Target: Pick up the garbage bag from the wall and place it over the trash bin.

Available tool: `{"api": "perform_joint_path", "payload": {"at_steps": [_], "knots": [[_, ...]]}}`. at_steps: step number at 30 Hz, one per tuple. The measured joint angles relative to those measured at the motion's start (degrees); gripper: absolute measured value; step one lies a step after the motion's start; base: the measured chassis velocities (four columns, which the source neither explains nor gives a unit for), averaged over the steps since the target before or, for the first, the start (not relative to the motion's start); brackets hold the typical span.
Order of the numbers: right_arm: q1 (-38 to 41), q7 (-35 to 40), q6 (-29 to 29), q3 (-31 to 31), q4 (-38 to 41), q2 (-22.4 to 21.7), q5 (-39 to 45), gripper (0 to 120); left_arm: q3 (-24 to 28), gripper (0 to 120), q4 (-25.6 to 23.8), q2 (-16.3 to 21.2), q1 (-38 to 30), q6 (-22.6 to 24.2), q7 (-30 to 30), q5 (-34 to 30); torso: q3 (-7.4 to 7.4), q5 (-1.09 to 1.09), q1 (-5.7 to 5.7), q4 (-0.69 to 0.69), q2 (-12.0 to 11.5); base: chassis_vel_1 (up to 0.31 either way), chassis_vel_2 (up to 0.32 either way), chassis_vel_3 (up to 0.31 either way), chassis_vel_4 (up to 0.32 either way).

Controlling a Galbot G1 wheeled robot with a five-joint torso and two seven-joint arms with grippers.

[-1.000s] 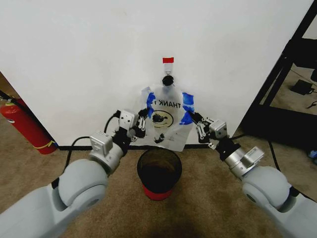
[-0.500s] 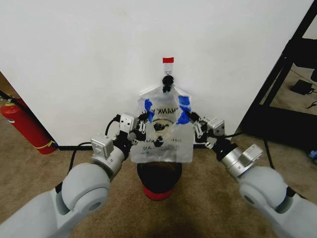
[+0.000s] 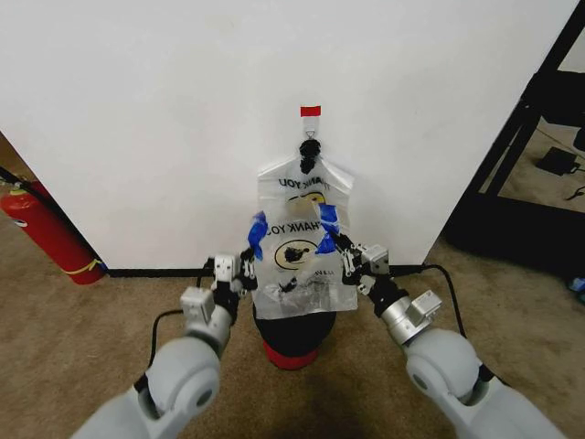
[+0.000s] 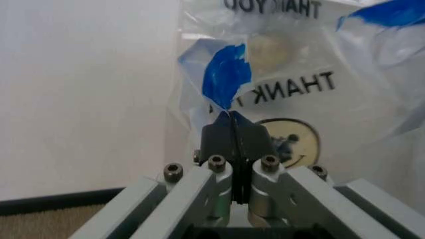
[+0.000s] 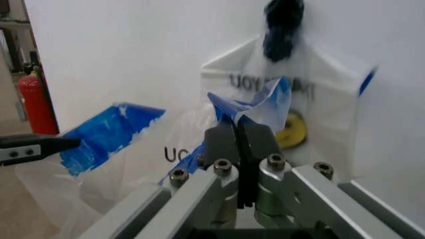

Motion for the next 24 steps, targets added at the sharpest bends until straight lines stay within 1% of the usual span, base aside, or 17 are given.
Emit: {"api": "perform_joint_path", "payload": {"at_steps": [6, 7, 11, 18, 24], "knots": [[-5.74, 0.52, 0.31, -0.59, -0.09, 5.02, -0.66, 0, -0.52, 0, -0.54, 0.80, 3.33, -1.25, 0.41, 2.51, 0.00, -0.02, 0.00, 0.01, 0.00, 0.000, 0.000, 0.000, 0.000], [-5.74, 0.52, 0.31, -0.59, -0.09, 5.02, -0.66, 0, -0.52, 0, -0.54, 0.80, 3.33, -1.25, 0.41, 2.51, 0.00, -0.02, 0.00, 0.01, 0.00, 0.000, 0.000, 0.000, 0.000], [-9.91, 1.06, 0.78, -0.62, -1.20, 6.76, -1.73, 0, -0.24, 0, -0.40, 0.53, 5.31, -2.02, 0.51, 3.84, -0.01, -0.01, -0.01, -0.01, 0.00, 0.000, 0.000, 0.000, 0.000], [-12.81, 3.38, -0.96, -0.78, -1.74, 7.85, -1.89, 0, 2.04, 0, 0.76, -1.18, 8.79, -2.92, 0.51, 6.64, 0.00, -0.01, -0.01, 0.00, 0.00, 0.000, 0.000, 0.000, 0.000], [-15.06, 4.44, -2.13, -0.64, -1.28, 7.94, -3.02, 0, 3.57, 0, 1.29, -2.41, 12.54, -4.19, 0.57, 10.30, 0.00, 0.00, -0.01, 0.00, 0.00, 0.000, 0.000, 0.000, 0.000]]}}
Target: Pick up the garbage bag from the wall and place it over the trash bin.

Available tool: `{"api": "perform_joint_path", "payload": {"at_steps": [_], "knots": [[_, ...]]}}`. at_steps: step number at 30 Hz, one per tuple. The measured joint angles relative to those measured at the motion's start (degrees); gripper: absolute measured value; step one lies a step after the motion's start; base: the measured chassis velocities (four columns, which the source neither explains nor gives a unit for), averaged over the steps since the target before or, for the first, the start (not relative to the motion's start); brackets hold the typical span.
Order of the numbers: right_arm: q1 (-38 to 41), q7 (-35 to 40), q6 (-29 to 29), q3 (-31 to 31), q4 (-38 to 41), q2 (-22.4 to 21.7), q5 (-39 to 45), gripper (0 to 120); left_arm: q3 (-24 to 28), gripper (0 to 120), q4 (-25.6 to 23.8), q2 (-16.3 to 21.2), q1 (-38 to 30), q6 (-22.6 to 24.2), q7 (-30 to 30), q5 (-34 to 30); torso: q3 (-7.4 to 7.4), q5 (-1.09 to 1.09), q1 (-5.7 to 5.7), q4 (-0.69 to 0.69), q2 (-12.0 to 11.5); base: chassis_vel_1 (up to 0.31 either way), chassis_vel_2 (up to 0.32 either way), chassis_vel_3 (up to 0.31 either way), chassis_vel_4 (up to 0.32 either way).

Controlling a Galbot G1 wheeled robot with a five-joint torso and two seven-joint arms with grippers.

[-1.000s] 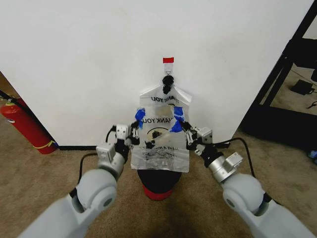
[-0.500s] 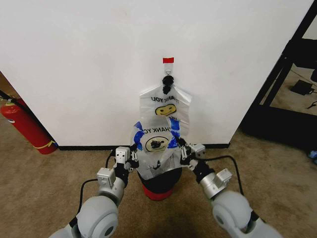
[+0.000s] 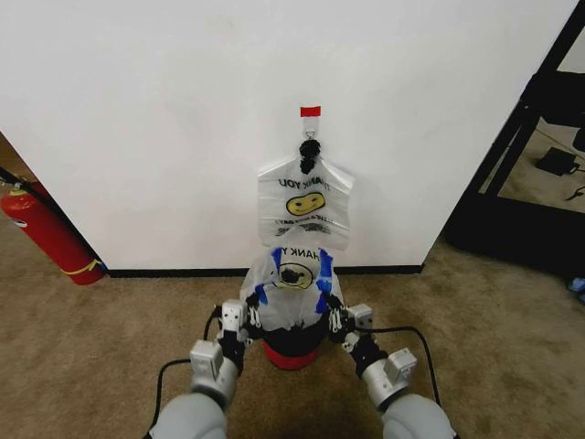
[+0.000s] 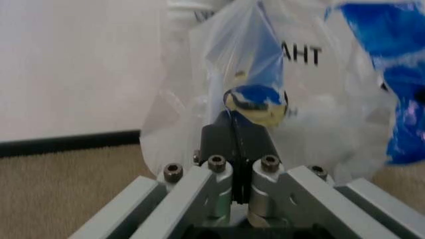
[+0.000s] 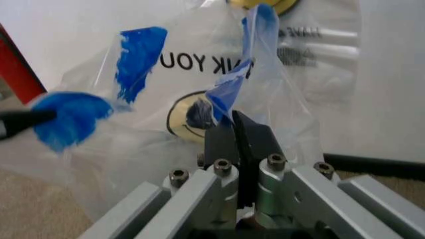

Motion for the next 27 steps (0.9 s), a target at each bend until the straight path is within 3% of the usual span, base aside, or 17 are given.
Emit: {"api": "perform_joint_path", "payload": {"at_steps": [12, 19, 27], "knots": [[-5.84, 2.35, -3.85, 1.23, 2.94, -2.09, -2.41, 0, 1.62, 0, 1.57, -2.63, 6.99, -1.72, -0.25, 5.51, 0.00, 0.00, 0.00, 0.00, 0.00, 0.000, 0.000, 0.000, 0.000], [-6.55, 5.24, -7.26, 2.26, 5.93, -3.52, -1.38, 0, 1.56, 0, 0.25, -1.98, 8.50, -1.44, -0.63, 5.73, 0.00, -0.01, 0.01, 0.00, 0.00, 0.000, 0.000, 0.000, 0.000], [-5.38, 7.48, -7.79, 2.15, 1.76, -1.94, -1.87, 0, 2.39, 0, 4.00, -2.91, 8.14, -1.75, -0.67, 6.53, 0.00, 0.00, 0.00, 0.00, 0.00, 0.000, 0.000, 0.000, 0.000]]}}
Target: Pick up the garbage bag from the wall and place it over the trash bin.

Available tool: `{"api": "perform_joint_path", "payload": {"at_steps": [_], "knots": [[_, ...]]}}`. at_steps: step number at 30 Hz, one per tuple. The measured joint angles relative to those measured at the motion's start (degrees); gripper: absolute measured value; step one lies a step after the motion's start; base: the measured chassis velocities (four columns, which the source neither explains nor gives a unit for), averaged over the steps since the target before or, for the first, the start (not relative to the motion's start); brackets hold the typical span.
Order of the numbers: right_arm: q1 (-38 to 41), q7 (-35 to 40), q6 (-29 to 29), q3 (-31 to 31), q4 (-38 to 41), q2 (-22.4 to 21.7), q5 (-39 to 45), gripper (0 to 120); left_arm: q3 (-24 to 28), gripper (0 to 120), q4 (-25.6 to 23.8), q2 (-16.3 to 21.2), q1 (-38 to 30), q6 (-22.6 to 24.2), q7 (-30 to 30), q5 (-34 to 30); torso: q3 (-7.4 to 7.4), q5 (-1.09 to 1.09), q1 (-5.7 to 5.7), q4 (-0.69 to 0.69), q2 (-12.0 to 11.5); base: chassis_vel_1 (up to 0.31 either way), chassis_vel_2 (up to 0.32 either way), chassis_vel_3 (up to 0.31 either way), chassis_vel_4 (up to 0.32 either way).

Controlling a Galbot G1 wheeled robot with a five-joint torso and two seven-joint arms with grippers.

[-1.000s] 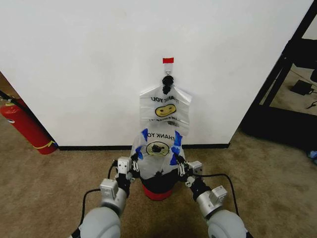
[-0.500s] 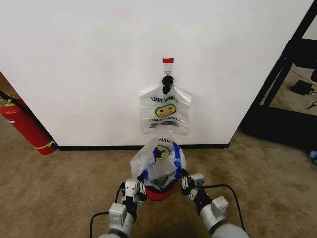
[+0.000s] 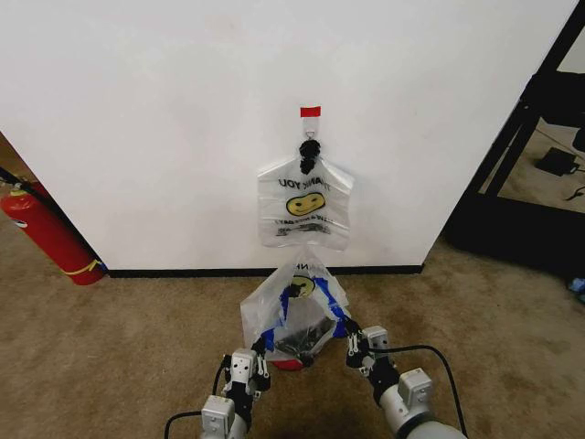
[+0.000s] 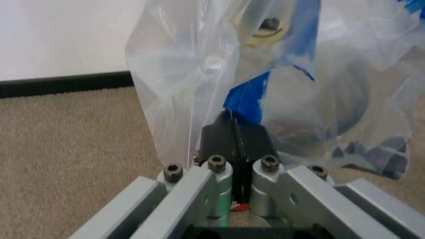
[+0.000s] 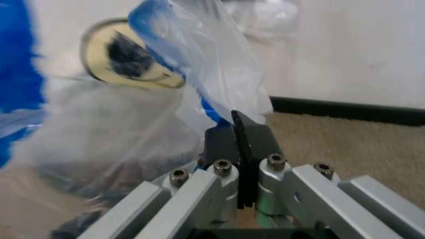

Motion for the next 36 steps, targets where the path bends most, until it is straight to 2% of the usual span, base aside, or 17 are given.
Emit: {"api": "perform_joint_path", "payload": {"at_steps": [4, 9, 18, 25, 36], "knots": [[1.89, 1.27, -0.09, -0.24, -2.48, 1.55, 0.46, 0, 0.59, 0, 2.71, -1.31, -2.52, -0.03, -0.48, -1.17, 0.00, -0.01, 0.00, 0.00, 0.00, 0.000, 0.000, 0.000, 0.000], [2.16, 2.13, -1.16, -0.42, -3.21, 1.98, 0.83, 0, 0.65, 0, 3.26, -1.15, -2.78, 0.17, -0.76, -2.42, 0.00, 0.00, 0.00, 0.00, 0.00, 0.000, 0.000, 0.000, 0.000], [1.38, 3.52, -2.88, -0.54, -2.95, 2.28, 1.11, 0, -0.37, 0, -0.22, 0.53, 0.84, 0.89, -0.85, -2.59, 0.00, -0.01, 0.00, 0.00, 0.00, 0.000, 0.000, 0.000, 0.000], [1.96, 4.02, -3.10, -0.91, -4.51, 2.84, 0.61, 0, 1.20, 0, 3.22, -0.77, 0.55, 0.50, -0.80, -1.38, 0.00, -0.01, 0.00, 0.00, 0.00, 0.000, 0.000, 0.000, 0.000], [3.16, 4.44, -2.75, -0.73, -6.88, 3.02, 0.45, 0, 1.07, 0, 5.70, -1.21, -1.33, 0.06, -0.82, -1.72, 0.00, -0.01, 0.00, 0.00, 0.00, 0.000, 0.000, 0.000, 0.000]]}}
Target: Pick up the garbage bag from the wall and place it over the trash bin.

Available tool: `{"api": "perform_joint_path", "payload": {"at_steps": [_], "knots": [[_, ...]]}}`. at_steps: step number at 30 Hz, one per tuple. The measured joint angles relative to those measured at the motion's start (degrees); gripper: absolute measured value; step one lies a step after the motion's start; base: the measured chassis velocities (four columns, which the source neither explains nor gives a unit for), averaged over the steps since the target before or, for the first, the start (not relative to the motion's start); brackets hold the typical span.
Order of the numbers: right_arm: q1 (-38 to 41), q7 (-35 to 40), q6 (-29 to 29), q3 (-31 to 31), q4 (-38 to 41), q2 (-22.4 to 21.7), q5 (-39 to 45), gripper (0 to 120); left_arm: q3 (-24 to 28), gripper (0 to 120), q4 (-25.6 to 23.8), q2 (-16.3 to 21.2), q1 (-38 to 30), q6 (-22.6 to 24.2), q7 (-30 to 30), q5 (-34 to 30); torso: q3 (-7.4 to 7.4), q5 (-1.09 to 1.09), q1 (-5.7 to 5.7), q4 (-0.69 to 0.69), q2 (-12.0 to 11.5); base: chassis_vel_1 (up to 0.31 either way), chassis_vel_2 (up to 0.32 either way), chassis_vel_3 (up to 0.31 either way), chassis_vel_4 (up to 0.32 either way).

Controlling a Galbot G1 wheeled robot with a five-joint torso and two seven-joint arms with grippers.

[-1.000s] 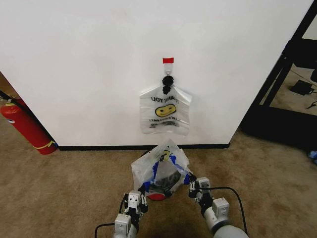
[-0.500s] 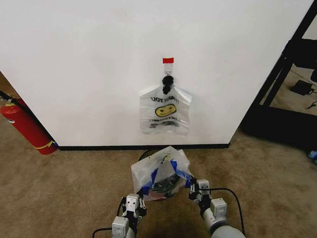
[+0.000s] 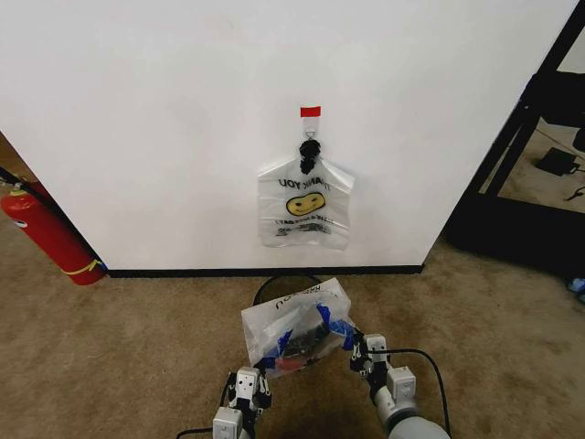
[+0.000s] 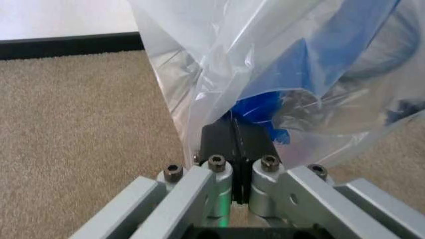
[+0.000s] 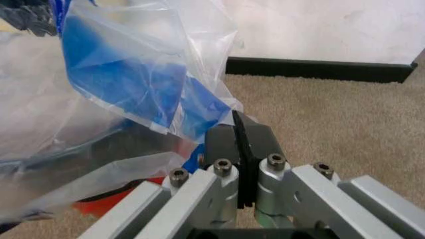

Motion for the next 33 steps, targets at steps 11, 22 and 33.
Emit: {"api": "perform_joint_path", "payload": {"at_steps": [11, 22, 33], "knots": [[1.07, 0.55, -1.61, -1.43, 0.06, -0.21, 2.65, 0, 1.19, 0, 0.88, 3.73, -5.75, 3.06, -0.55, -3.28, 0.00, 0.00, 0.00, -0.01, 0.00, 0.000, 0.000, 0.000, 0.000], [0.68, 2.13, -6.52, -2.11, 2.25, -2.88, 5.38, 0, 3.46, 0, -0.88, 10.28, -5.45, 4.18, -0.56, -3.94, 0.00, 0.01, 0.00, -0.01, 0.00, 0.000, 0.000, 0.000, 0.000], [5.60, 4.05, -9.92, -4.00, -0.15, -3.57, 10.47, 0, 4.48, 0, 3.21, 8.72, -7.41, 4.30, -0.59, -3.55, 0.00, 0.00, 0.00, 0.00, 0.00, 0.000, 0.000, 0.000, 0.000]]}}
